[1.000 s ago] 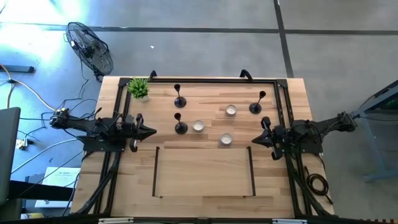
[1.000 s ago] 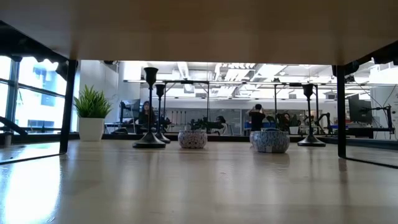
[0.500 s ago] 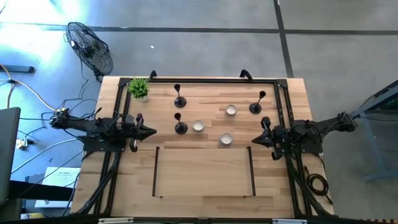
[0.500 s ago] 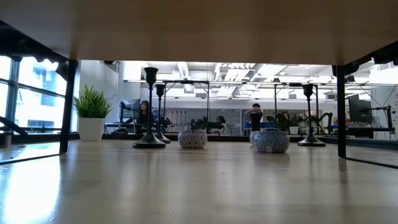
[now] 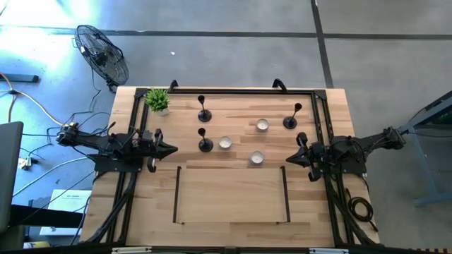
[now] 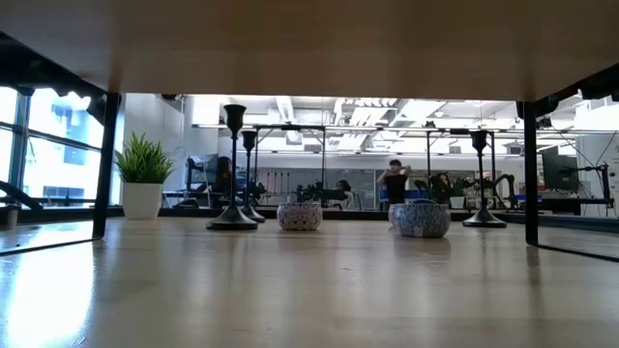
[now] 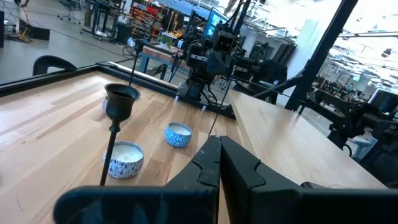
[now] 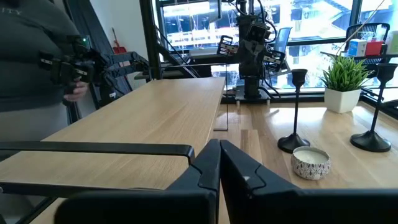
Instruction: Pick & Place candle stick holders
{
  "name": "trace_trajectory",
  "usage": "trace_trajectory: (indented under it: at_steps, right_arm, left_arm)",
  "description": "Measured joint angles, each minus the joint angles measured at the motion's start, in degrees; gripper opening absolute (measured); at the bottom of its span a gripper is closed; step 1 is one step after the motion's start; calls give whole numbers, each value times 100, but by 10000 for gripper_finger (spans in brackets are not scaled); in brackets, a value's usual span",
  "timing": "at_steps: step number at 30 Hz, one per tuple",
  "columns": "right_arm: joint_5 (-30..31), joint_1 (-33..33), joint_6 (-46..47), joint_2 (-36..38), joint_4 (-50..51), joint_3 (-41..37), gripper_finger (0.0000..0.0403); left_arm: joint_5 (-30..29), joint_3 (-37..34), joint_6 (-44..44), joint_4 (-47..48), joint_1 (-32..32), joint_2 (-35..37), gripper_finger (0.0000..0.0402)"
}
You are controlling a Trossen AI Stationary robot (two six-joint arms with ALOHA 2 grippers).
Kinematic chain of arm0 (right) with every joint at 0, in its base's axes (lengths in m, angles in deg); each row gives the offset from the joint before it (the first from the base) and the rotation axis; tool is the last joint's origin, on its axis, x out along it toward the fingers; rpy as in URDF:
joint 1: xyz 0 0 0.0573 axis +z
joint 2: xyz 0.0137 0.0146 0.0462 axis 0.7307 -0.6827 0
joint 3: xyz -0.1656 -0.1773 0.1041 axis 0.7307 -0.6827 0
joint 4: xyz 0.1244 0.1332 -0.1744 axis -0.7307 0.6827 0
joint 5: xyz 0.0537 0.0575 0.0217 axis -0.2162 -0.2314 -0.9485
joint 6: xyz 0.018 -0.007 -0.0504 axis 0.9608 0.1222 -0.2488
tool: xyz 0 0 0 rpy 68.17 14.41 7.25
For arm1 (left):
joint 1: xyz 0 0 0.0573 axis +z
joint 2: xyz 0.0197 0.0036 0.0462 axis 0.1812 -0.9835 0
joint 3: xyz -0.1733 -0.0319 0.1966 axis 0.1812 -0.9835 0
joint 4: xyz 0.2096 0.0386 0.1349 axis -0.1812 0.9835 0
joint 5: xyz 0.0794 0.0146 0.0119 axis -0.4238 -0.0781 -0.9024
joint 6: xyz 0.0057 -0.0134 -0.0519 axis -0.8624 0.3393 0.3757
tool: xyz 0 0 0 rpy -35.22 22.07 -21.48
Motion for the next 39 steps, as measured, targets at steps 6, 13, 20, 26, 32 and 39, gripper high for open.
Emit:
trace_trajectory:
  at_steps: [6, 13, 20, 26, 32, 39]
  right_arm:
    - [-1, -1, 0, -1, -1, 2, 5]
    - [0, 0, 0, -1, 0, 1, 1]
    - [1, -1, 0, 0, -1, 1, 5]
    - [0, -1, 0, 1, 0, 0, 1]
    - [56, -1, -1152, 0, -6, 0, 5]
    - [359, 1, -1424, -7, -124, 1, 7]
  left_arm:
    - [-351, 4, -2, -17, 2, 2, 0]
    - [-331, 103, -2, 4, 2, 0, 0]
    - [-321, 109, 6, -3, 2, 0, 0]
    - [-304, 138, 15, 202, 2, 0, 0]
    - [-309, 144, 9, 227, 2, 0, 0]
    - [-341, 144, 0, 237, 2, 0, 0]
